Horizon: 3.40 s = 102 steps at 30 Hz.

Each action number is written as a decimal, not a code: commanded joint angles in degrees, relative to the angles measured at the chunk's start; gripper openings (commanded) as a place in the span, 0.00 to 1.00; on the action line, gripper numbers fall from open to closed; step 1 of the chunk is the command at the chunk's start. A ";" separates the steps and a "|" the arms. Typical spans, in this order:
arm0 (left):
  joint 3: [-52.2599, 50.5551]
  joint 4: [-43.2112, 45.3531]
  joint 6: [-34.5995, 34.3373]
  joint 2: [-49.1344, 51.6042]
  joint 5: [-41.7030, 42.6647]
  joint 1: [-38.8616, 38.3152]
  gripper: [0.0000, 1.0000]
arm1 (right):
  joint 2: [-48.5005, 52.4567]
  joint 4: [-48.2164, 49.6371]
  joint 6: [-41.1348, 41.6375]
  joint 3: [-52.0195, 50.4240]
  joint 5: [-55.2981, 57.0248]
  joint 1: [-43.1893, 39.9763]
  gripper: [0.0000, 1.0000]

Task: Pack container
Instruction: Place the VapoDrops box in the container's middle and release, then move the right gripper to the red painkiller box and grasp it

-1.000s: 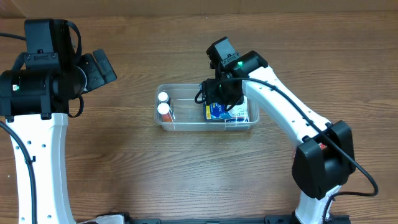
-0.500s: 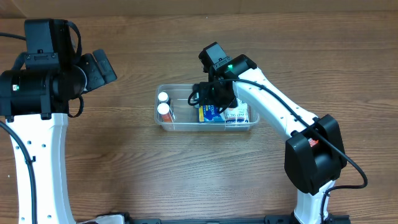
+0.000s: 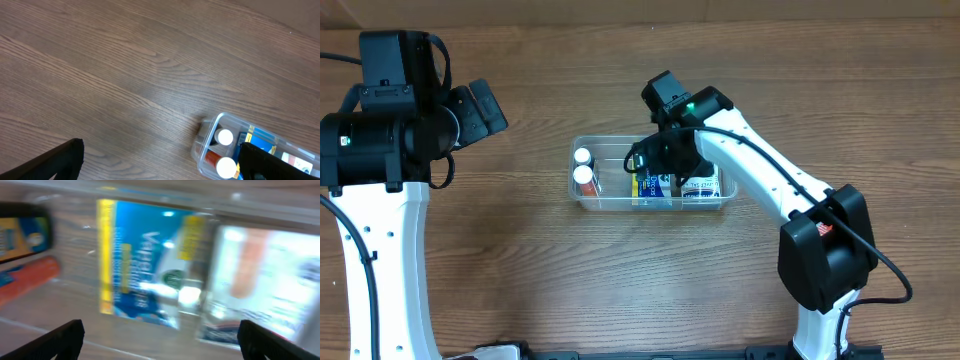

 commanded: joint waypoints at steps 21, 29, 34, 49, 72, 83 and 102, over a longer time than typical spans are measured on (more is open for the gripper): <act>0.22 -0.26 1.49 0.09 -0.72 0.31 1.00 | -42.29 -11.61 12.96 -22.95 12.04 -36.87 1.00; 0.22 -0.26 1.49 0.09 -0.72 0.31 1.00 | -35.82 5.16 3.85 -43.17 3.65 -42.45 1.00; 0.22 -0.31 1.49 0.09 -0.72 0.31 1.00 | -28.63 9.60 3.02 -45.22 3.89 -42.45 1.00; 0.22 -0.35 1.51 0.09 -0.74 0.31 1.00 | -16.46 13.90 3.02 -45.22 4.74 -42.45 1.00; 0.22 -0.17 1.92 0.09 -0.74 0.31 1.00 | -30.23 8.79 0.35 -45.22 7.37 -42.45 1.00; 0.22 -0.17 1.92 0.09 -0.72 0.31 1.00 | -30.18 21.75 0.24 -54.14 7.10 -42.45 1.00; 0.22 -0.37 1.92 0.09 -0.72 0.31 1.00 | -30.14 27.45 0.24 -59.23 7.34 -42.45 0.97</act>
